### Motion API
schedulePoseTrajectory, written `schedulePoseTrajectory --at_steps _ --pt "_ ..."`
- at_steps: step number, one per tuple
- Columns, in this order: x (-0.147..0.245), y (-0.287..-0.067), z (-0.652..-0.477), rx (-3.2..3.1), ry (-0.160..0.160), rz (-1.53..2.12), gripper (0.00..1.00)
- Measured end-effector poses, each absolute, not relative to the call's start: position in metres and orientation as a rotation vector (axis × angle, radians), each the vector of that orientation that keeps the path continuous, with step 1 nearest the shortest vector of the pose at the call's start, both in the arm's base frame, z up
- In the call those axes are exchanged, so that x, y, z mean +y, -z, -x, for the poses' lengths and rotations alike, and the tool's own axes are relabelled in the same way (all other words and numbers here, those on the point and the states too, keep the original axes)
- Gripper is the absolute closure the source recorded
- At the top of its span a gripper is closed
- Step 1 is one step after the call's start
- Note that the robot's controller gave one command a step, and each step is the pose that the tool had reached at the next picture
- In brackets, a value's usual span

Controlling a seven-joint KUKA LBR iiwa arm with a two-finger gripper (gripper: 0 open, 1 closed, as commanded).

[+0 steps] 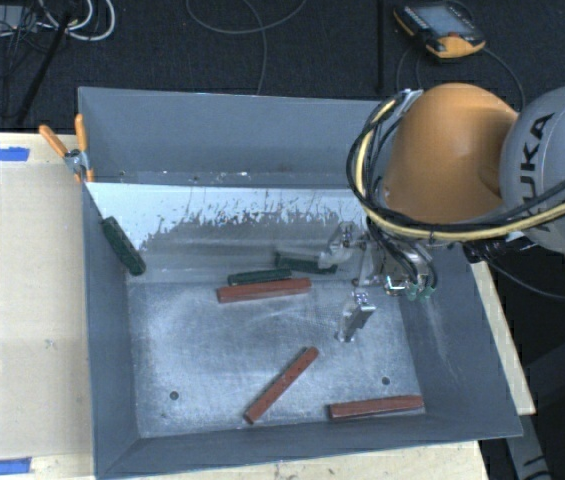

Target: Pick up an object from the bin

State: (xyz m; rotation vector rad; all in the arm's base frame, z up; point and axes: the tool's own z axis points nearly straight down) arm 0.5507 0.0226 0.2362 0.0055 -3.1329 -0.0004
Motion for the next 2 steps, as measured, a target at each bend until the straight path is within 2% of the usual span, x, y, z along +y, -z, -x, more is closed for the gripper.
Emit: schedulePoseTrajectory --at_steps 1,2 --pt "0.023 -0.240 -0.552 -3.141 0.001 -0.004 0.00" --pt "0.035 -0.194 -0.541 -3.136 0.000 -0.211 0.00"
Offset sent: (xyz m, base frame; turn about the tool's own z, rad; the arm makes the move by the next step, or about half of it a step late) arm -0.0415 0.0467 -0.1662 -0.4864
